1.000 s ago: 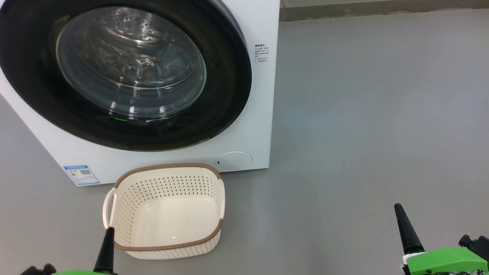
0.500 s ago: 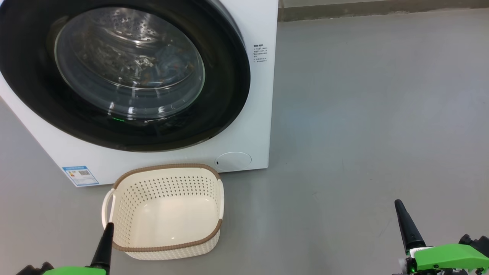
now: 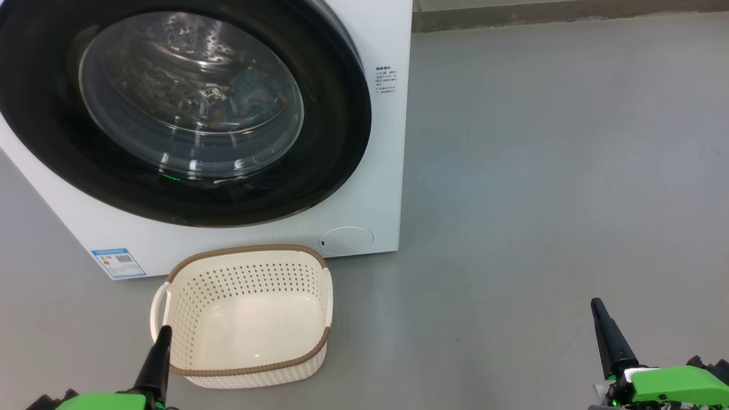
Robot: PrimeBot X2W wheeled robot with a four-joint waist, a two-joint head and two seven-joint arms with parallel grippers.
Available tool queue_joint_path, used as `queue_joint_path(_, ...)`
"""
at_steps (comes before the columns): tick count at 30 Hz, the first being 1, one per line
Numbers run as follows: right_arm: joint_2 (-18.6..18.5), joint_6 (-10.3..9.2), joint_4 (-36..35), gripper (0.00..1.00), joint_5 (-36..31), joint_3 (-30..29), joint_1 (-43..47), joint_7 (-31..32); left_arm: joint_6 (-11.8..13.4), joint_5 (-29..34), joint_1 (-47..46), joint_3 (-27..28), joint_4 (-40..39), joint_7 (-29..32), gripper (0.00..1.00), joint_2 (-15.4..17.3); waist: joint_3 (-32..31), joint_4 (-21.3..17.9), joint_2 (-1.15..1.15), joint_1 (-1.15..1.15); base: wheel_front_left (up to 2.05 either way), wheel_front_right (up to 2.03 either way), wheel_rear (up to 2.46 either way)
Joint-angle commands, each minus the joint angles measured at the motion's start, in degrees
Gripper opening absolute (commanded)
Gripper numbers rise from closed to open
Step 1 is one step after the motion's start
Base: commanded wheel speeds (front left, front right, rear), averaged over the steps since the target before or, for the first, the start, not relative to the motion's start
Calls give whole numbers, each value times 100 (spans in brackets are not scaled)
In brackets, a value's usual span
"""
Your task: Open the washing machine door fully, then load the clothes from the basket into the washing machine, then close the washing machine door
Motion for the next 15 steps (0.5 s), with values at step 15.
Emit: queue_joint_path(15, -71, -8, -97, 0, 666, 68, -347, 178, -17, -628, -340, 212, -57, 186, 0, 126, -1, -14, 0, 0, 0, 0, 0)
